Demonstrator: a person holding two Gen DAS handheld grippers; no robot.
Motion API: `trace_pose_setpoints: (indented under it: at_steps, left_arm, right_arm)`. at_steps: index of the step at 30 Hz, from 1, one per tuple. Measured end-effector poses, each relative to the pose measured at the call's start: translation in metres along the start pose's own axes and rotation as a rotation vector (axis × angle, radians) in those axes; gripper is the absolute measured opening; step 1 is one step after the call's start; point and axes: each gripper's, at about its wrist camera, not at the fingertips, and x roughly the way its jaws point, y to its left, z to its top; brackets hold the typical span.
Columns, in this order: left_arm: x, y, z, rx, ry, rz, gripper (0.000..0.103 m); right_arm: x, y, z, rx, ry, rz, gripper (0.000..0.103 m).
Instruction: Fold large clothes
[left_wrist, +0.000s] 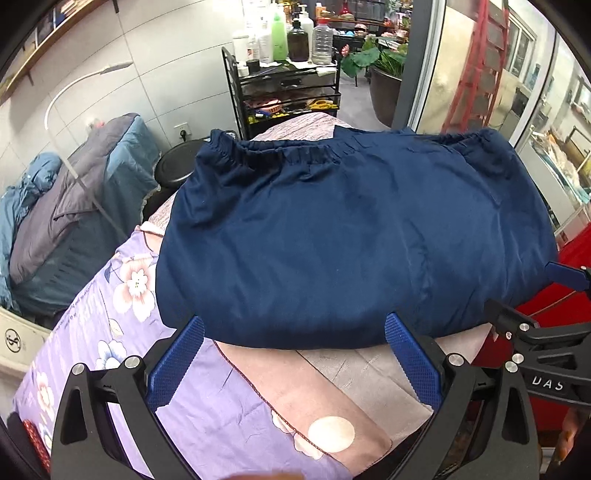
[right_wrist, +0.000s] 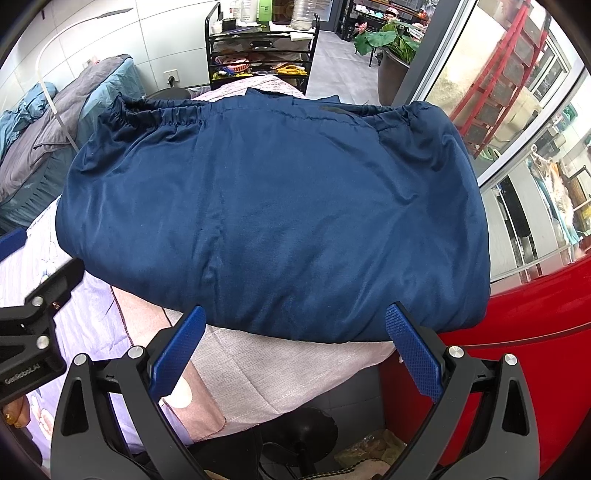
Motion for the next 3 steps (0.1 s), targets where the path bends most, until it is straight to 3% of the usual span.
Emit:
trace_pose_setpoints:
  at_steps: [3]
  left_arm:
    - [-0.0004, -0.0018, -0.0017, 0.012, 0.0, -0.001, 0.097]
  right_arm:
    - [-0.0004, -0.0001, 0.0013, -0.003, 0.002, 0.001, 0.096]
